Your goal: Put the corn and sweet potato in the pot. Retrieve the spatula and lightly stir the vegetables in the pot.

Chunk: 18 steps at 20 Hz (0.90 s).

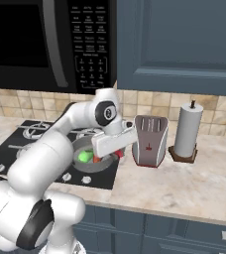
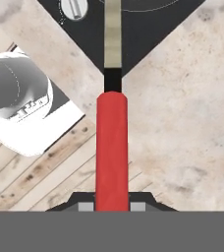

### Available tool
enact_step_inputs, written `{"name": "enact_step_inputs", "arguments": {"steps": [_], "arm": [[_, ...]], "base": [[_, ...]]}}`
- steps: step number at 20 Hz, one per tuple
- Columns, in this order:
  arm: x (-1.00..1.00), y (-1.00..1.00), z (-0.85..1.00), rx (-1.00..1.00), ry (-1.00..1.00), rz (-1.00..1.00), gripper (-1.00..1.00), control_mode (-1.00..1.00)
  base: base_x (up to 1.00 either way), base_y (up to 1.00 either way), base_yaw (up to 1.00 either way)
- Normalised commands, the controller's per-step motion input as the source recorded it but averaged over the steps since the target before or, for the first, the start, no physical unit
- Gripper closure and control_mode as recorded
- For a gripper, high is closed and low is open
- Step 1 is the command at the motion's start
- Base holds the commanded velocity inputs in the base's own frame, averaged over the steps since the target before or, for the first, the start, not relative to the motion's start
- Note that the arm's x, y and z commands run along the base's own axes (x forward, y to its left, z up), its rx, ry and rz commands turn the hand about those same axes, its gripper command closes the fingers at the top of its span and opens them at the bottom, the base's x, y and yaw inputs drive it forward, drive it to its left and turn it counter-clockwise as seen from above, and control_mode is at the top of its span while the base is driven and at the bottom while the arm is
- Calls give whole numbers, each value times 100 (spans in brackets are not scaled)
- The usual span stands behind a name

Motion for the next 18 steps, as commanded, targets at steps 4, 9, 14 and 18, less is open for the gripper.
{"name": "enact_step_inputs", "arguments": {"steps": [4, 9, 14, 18], "arm": [[0, 5, -2, -13, 16, 0, 100, -100], [2, 2, -4, -11, 16, 0, 100, -100], [11, 0, 0, -8, 12, 0, 100, -100], [23, 0, 0, -8, 6, 0, 100, -100]], "base": [[0, 0, 0], [0, 0, 0], [0, 0, 0], [0, 0, 0]]}}
